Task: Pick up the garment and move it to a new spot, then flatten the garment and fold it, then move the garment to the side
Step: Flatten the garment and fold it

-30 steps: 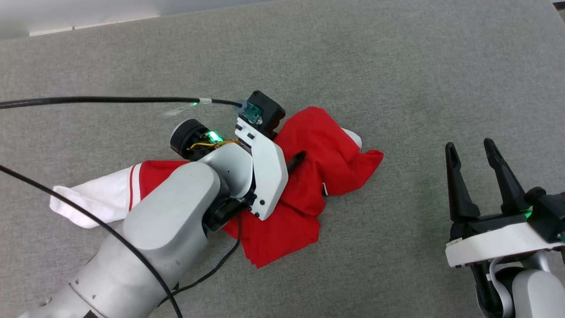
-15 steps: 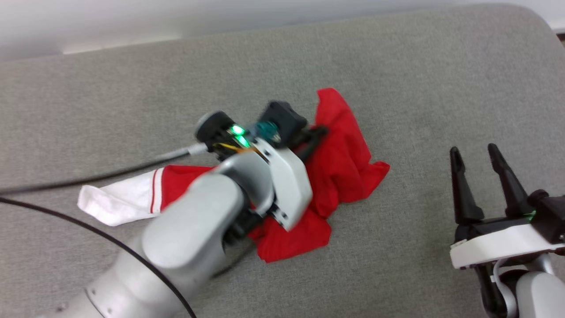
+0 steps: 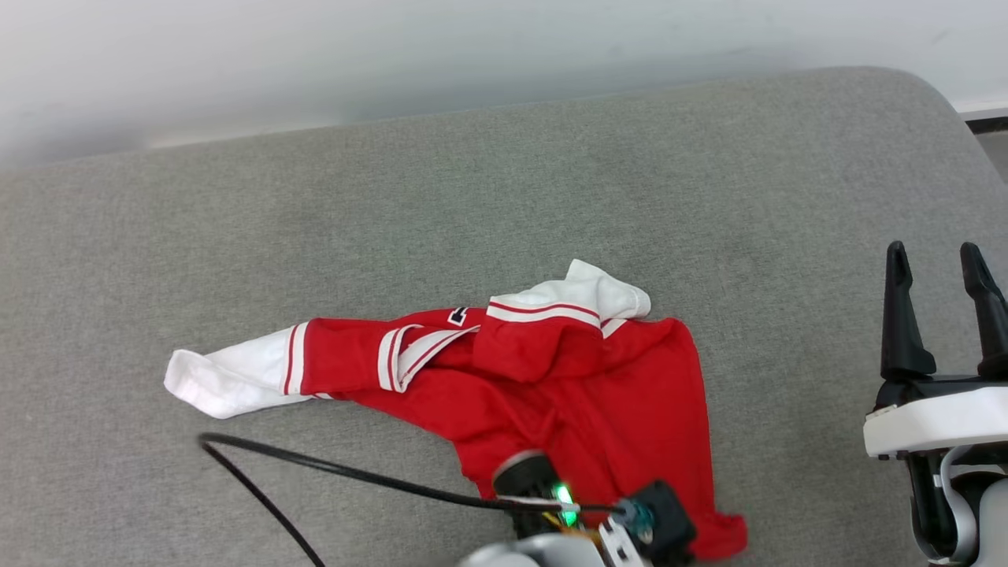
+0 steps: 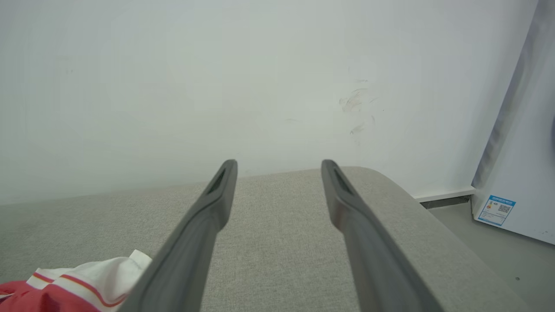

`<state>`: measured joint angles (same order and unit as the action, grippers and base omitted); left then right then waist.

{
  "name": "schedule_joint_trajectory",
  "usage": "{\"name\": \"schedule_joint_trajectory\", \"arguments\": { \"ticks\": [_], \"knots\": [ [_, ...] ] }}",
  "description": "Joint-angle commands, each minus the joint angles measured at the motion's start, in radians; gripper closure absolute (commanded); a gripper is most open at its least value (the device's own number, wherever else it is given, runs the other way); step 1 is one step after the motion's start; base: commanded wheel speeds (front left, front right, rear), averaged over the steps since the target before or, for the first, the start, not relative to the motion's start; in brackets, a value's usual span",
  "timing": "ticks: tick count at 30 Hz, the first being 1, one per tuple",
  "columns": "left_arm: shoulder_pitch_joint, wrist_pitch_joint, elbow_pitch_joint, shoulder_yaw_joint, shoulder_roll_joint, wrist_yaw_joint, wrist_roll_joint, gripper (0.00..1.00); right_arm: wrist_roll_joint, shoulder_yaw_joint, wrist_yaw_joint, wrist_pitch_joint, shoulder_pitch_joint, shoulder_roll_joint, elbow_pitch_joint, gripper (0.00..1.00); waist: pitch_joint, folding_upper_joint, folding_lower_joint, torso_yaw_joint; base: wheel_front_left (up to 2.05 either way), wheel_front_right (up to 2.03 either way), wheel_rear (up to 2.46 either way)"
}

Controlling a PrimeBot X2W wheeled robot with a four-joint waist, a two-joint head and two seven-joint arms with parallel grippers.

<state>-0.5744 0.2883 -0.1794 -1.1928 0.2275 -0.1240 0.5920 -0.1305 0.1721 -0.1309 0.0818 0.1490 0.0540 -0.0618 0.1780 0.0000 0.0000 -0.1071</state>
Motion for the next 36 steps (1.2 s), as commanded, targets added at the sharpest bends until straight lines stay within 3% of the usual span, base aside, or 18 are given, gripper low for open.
{"name": "schedule_joint_trajectory", "arguments": {
  "ticks": [1, 4, 5, 6, 9, 13, 17, 23, 31, 36],
  "knots": [
    [0.022, 0.002, -0.015, -0.015, -0.013, -0.004, 0.017, 1.00, 0.005, -0.007, 0.000, -0.002, 0.013, -0.003, -0.003, 0.00, 0.001, 0.0000, 0.0000, -0.003, 0.00, 0.00, 0.00],
    [0.043, -0.011, -0.063, -0.046, -0.030, -0.006, 0.040, 1.00, 0.004, -0.023, 0.000, -0.005, 0.002, -0.004, 0.002, 0.00, 0.003, 0.0000, 0.0000, -0.006, 0.00, 0.00, 0.00],
    [0.044, -0.020, -0.079, -0.053, -0.034, -0.006, 0.037, 0.83, 0.002, -0.029, 0.000, -0.007, -0.001, -0.004, 0.005, 0.00, 0.004, 0.0000, 0.0000, -0.006, 0.00, 0.00, 0.00],
    [0.043, -0.027, -0.098, -0.060, -0.036, -0.006, 0.031, 0.00, 0.000, -0.037, 0.000, -0.009, -0.003, -0.004, 0.007, 0.00, 0.005, 0.0000, 0.0000, -0.005, 0.00, 0.00, 0.00],
    [0.027, -0.086, -0.136, -0.060, -0.044, -0.006, 0.019, 0.00, -0.004, -0.053, 0.000, -0.011, -0.010, -0.004, 0.011, 0.00, 0.004, 0.0000, 0.0000, 0.007, 0.00, 0.00, 0.00],
    [0.012, -0.191, -0.148, 0.021, -0.043, 0.005, 0.059, 0.00, -0.001, -0.059, 0.000, -0.017, -0.020, -0.004, 0.015, 0.00, -0.011, 0.0000, 0.0000, 0.035, 0.00, 0.00, 0.00],
    [-0.025, -0.289, -0.121, 0.138, 0.016, 0.053, 0.077, 0.00, -0.005, -0.064, 0.000, -0.026, -0.030, -0.003, 0.015, 0.00, -0.033, 0.0000, 0.0000, 0.073, 0.00, 0.00, 0.00],
    [-0.061, -0.407, -0.049, 0.322, 0.158, 0.161, 0.090, 0.00, -0.018, -0.079, 0.000, -0.056, -0.048, 0.001, 0.019, 0.00, -0.067, 0.0000, 0.0000, 0.131, 0.00, 0.00, 0.00],
    [0.058, -0.523, 0.028, 0.490, 0.350, 0.324, 0.073, 0.00, -0.031, -0.122, 0.000, -0.087, -0.060, 0.020, 0.021, 0.00, -0.084, 0.0000, 0.0000, 0.188, 0.00, 0.00, 0.00],
    [0.232, -0.552, 0.112, 0.609, 0.404, 0.412, 0.079, 0.00, -0.042, -0.140, 0.000, -0.108, -0.075, 0.030, 0.025, 0.00, -0.086, 0.0000, 0.0000, 0.207, 0.00, 0.00, 0.00]
  ]
}}
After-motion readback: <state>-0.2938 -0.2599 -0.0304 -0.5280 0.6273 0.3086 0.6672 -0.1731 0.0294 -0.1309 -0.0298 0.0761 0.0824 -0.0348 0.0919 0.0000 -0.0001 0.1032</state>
